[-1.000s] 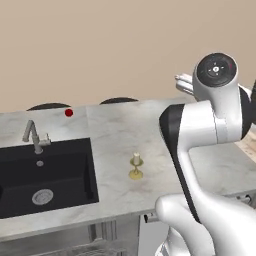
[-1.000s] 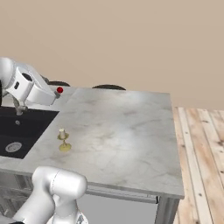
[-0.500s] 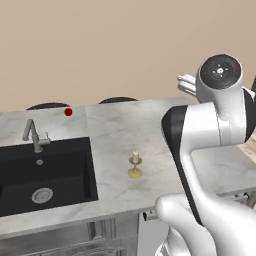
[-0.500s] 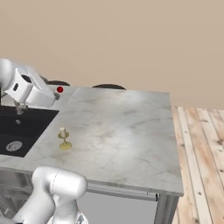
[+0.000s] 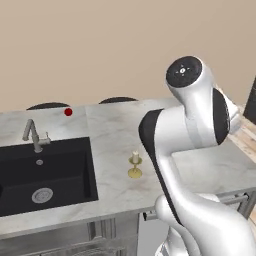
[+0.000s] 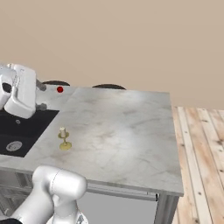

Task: Pick the candle and candle from the dining table and place them in the open cabinet. Close the cabinet after placing the objects.

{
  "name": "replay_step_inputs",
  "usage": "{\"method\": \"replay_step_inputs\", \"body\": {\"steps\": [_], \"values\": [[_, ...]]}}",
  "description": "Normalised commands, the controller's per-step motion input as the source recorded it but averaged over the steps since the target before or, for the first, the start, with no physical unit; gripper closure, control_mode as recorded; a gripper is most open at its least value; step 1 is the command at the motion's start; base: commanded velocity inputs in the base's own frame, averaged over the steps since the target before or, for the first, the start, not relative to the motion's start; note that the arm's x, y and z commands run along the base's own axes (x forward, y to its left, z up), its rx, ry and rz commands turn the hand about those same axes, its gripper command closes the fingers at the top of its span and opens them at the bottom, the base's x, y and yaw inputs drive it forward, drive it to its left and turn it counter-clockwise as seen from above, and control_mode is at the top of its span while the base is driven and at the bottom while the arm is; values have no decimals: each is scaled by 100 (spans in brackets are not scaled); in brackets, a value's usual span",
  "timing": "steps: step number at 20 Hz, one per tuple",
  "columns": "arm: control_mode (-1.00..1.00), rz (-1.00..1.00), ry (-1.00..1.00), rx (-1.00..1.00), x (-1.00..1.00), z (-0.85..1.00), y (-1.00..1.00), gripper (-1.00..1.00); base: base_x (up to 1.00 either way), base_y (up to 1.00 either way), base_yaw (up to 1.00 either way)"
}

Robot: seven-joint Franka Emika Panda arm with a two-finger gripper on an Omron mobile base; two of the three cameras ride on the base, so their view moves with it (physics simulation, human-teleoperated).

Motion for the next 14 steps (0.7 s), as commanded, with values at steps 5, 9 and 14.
{"method": "replay_step_inputs", "body": {"steps": [5, 9, 14], "values": [[-100, -27, 1, 41, -34, 1, -7, -100, 0, 0, 0], [-100, -17, 1, 50, -47, 10, -25, -100, 0, 0, 0], [-100, -5, -3, 43, -54, 2, -32, -100, 0, 0, 0]]}}
